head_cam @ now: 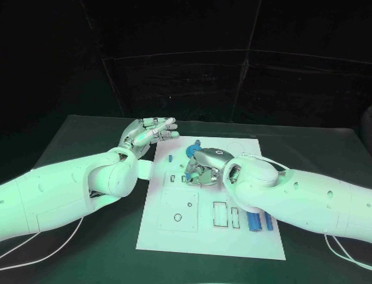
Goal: Assemble the parts on the task board
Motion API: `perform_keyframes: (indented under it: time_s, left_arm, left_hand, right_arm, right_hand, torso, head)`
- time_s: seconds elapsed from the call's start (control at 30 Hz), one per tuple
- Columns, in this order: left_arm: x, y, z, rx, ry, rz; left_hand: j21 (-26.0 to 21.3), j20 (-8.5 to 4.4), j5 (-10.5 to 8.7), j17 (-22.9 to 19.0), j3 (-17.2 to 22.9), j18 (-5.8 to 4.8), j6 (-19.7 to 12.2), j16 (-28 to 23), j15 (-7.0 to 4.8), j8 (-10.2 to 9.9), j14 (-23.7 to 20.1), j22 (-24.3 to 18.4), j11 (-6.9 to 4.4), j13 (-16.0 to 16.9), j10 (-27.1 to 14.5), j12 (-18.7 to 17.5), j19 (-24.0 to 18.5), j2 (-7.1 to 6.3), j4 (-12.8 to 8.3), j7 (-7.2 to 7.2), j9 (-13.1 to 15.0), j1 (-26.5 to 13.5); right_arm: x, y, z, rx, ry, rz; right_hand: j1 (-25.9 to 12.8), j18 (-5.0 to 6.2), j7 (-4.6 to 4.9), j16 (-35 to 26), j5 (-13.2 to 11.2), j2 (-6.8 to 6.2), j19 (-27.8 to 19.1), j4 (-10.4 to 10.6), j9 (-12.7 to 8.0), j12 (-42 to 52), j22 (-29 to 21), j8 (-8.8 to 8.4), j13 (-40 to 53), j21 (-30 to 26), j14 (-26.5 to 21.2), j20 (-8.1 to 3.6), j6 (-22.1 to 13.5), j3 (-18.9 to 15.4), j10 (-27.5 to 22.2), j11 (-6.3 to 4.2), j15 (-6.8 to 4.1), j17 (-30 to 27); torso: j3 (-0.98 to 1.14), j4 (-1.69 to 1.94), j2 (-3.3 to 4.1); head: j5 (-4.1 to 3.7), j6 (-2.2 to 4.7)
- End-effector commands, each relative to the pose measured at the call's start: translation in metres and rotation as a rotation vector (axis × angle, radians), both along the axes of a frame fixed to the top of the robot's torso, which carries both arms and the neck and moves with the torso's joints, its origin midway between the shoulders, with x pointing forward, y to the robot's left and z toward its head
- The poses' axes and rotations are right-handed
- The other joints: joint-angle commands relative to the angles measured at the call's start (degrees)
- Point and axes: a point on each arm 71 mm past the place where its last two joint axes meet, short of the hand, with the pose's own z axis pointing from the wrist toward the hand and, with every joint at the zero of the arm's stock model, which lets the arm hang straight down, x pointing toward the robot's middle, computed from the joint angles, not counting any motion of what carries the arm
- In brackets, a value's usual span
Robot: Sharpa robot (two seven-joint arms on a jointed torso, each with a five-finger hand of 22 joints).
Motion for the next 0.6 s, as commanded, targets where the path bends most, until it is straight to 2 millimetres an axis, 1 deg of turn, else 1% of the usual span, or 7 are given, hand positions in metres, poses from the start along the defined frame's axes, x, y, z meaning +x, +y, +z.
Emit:
perform_keyframes:
  time_s: [0.03, 0.13, 0.27, 0.4, 0.6]
  left_arm:
    - [0.0003, -0.0015, 0.0016, -0.008, -0.006, -0.012]
    - [0.0003, -0.0014, 0.0016, -0.008, -0.006, -0.012]
    - [0.0004, -0.0015, 0.0015, -0.008, -0.005, -0.013]
    - [0.0005, -0.0015, 0.0015, -0.008, -0.005, -0.013]
    - [0.0006, -0.0013, 0.0014, -0.008, -0.005, -0.012]
  left_hand:
    - [-0.2, 0.21, -0.27, 0.1, 0.0, 0.82, -0.1, -0.3, 0.39, -0.3, 0.0, 0.0, 0.09, -0.1, -0.2, -0.3, 0.3, 0.43, -0.2, 0.70, -0.1, 0.0]
    - [-0.2, 0.21, -0.27, 0.1, 0.0, 0.82, -0.1, -0.3, 0.39, -0.3, 0.0, 0.0, 0.09, -0.1, -0.2, -0.3, 0.3, 0.43, -0.2, 0.70, -0.1, 0.0]
    - [-0.2, 0.21, -0.27, 0.1, 0.0, 0.82, -0.1, -0.3, 0.39, -0.3, 0.0, 0.0, 0.09, -0.1, -0.2, -0.3, 0.3, 0.43, -0.2, 0.70, -0.1, 0.0]
    - [-0.2, 0.21, -0.27, 0.1, 0.0, 0.82, -0.1, -0.3, 0.39, -0.3, 0.0, 0.0, 0.09, -0.1, -0.2, -0.3, 0.3, 0.43, -0.2, 0.70, -0.1, 0.0]
    - [-0.2, 0.21, -0.27, 0.1, 0.0, 0.82, -0.1, -0.3, 0.39, -0.3, 0.0, 0.0, 0.09, -0.1, -0.2, -0.3, 0.3, 0.43, -0.2, 0.70, -0.1, 0.0]
  right_arm:
    - [-0.0019, -0.0004, -0.0052, -0.055, 0.017, 0.016]
    - [-0.0018, -0.0010, -0.0058, -0.068, 0.017, 0.013]
    - [-0.0021, -0.0013, -0.0058, -0.078, 0.013, 0.010]
    - [-0.0023, -0.0015, -0.0056, -0.081, 0.007, 0.006]
    - [-0.0023, -0.0018, -0.0052, -0.080, 0.001, 0.000]
  right_hand:
    - [-0.3, -0.16, 0.46, -0.1, 0.0, -0.76, -0.5, 0.1, 0.0, -2.0, -0.7, -0.42, -1.6, -0.3, 2.8, 0.39, -0.4, 0.4, -1.4, 0.40, 0.25, -0.4]
    - [-0.6, 0.02, 0.67, -0.5, -0.1, -1.41, -1.0, 0.0, 0.0, -4.3, -1.5, -0.86, -3.6, -0.7, 2.6, 0.50, -1.0, 0.6, -2.9, 0.56, 0.38, -1.0]
    - [-1.1, 0.09, 0.88, -0.7, 0.1, -2.07, -1.2, 0.0, 0.0, -5.1, -1.9, -1.23, -4.2, -0.9, 2.5, 0.64, -1.5, 0.8, -3.2, 0.74, 0.53, -1.1]
    - [-1.5, 0.10, 0.97, -0.7, 0.4, -2.50, -1.2, 0.1, 0.0, -5.2, -2.0, -1.43, -4.4, -1.0, 2.5, 0.72, -1.8, 0.9, -3.2, 0.83, 0.61, -1.1]
    - [-2.0, 0.13, 1.07, -0.8, 0.7, -2.96, -1.3, 0.3, 0.0, -5.5, -2.1, -1.65, -4.6, -1.1, 2.4, 0.81, -2.1, 1.0, -3.3, 0.93, 0.70, -1.2]
  torso:
    - [-0.01, 0.01, 0.01]
    - [-0.03, 0.02, 0.01]
    - [-0.02, 0.04, -0.01]
    - [0.00, 0.08, -0.01]
    - [-0.02, 0.02, 0.00]
  head:
    - [-0.07, -0.03]
    - [-0.16, -0.01]
    - [-0.18, -0.04]
    - [-0.26, 0.00]
    - [-0.24, 0.05]
